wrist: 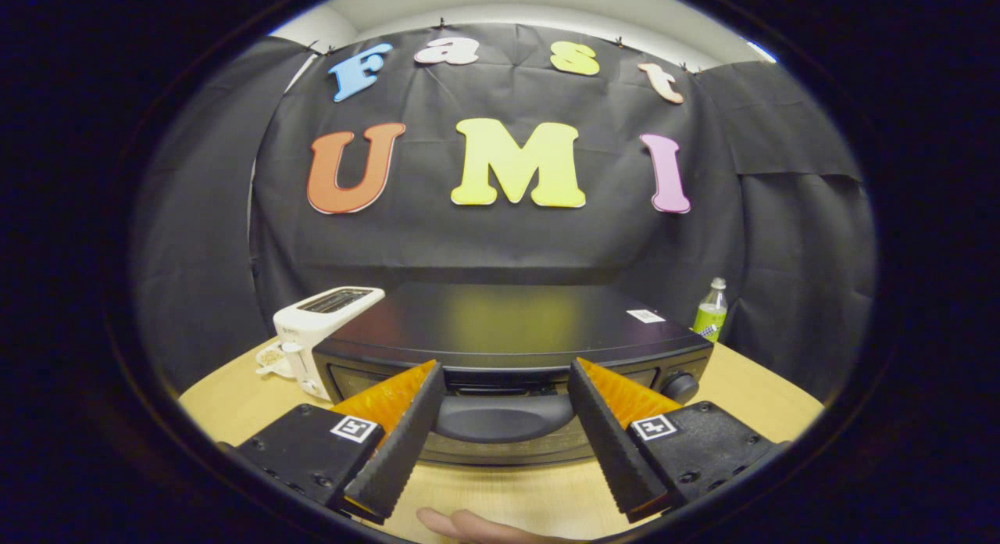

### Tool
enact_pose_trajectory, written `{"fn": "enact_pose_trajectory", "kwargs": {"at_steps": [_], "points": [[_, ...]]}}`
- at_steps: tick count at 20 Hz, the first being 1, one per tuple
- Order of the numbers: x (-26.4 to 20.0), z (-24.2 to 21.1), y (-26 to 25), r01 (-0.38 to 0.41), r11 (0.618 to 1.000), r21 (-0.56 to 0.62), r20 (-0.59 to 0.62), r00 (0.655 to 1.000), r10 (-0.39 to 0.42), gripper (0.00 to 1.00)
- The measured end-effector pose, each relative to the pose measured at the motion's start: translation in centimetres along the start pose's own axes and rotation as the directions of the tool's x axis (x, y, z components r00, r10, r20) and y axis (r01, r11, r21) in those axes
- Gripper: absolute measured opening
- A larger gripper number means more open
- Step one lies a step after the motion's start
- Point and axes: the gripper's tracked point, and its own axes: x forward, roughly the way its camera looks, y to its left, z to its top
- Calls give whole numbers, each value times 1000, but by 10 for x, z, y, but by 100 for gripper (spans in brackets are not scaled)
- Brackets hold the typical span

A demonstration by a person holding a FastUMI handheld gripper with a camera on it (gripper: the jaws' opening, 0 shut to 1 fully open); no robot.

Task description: Open the toaster oven, put the food inside, and close the toaster oven door.

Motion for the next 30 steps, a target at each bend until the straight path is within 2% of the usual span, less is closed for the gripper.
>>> {"fn": "enact_pose_trajectory", "kwargs": {"at_steps": [3,7,14,22,28,30], "points": [[-6,0,0,-41,999,16,4,999,41,100],[-24,-9,-2,-51,999,5,-17,999,51,100],[-60,-36,-5,-71,997,22,-151,986,74,100],[-91,-77,-8,-46,998,-33,-288,957,35,100],[-104,-103,-7,-75,996,-51,-396,917,49,100],[-106,-105,-12,-64,997,-42,-405,913,42,100]]}}
